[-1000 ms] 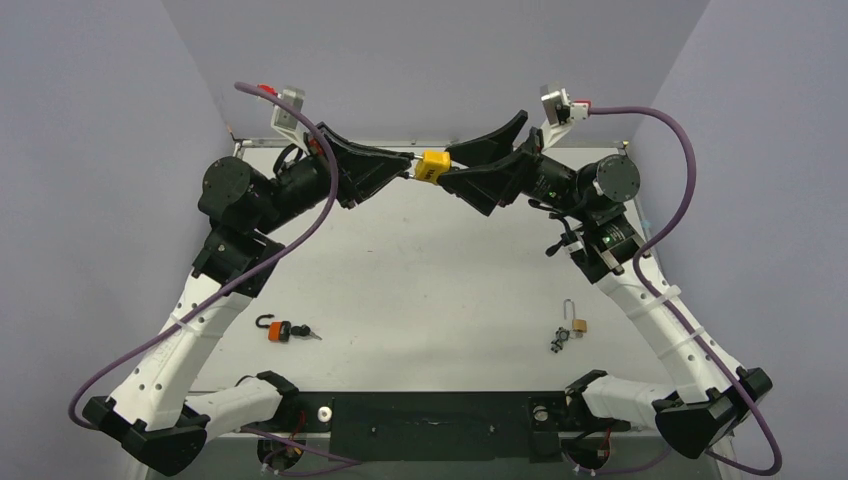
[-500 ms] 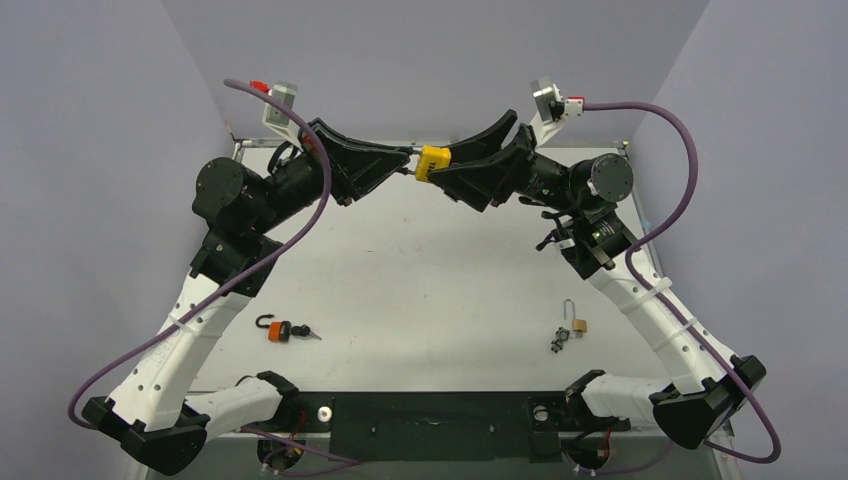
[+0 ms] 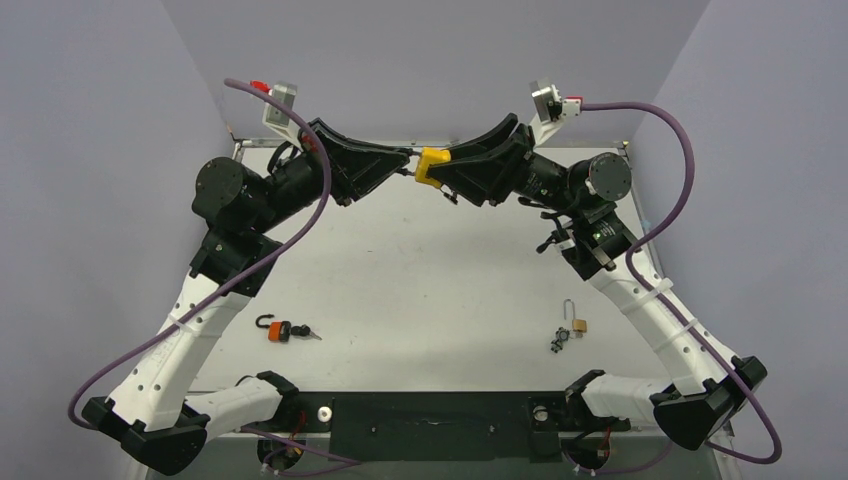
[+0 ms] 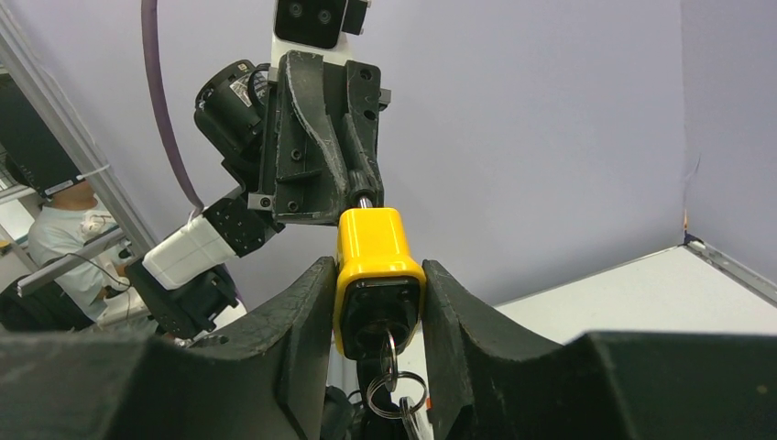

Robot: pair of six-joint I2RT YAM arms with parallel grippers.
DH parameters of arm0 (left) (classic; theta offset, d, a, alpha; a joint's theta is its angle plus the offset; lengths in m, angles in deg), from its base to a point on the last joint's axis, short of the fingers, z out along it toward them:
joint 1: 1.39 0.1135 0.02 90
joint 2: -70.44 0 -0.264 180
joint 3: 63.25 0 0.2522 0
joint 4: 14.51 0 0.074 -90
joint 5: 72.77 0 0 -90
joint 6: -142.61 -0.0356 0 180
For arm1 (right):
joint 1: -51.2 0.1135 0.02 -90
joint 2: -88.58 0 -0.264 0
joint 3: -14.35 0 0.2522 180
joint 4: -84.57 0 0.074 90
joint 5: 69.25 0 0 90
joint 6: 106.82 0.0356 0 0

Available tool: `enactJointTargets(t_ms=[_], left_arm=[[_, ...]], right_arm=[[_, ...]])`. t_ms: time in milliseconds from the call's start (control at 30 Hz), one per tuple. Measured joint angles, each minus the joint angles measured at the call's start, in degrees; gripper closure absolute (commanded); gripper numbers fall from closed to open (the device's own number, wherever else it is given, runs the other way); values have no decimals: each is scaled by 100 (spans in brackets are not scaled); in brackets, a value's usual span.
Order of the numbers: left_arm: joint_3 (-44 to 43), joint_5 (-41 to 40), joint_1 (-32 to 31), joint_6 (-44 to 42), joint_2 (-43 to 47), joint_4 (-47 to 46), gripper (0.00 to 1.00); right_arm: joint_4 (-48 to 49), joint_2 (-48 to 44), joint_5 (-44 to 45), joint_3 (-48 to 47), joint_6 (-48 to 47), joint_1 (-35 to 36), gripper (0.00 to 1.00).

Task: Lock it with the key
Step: Lock the lock.

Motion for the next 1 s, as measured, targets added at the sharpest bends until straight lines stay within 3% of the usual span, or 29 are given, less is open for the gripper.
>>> enactJointTargets(t_ms=[33, 167, 367, 633, 1000], left_arm=[[0, 7, 2, -11, 2, 7, 98], [-9, 111, 42, -179, 2, 153, 77], [-24, 483, 155, -684, 37, 820, 64], [-109, 1156, 201, -1239, 164, 1508, 63], [-122, 1851, 232, -1355, 177, 1561, 68]], right_arm=[[-24, -7, 9, 0, -2, 7, 100], [-223, -44, 13, 0, -24, 11, 100], [-691, -229, 0, 92, -76, 52, 100], [-1051, -603, -87, 345, -160, 87, 100], [-1803, -782, -92, 389, -533, 240, 100]])
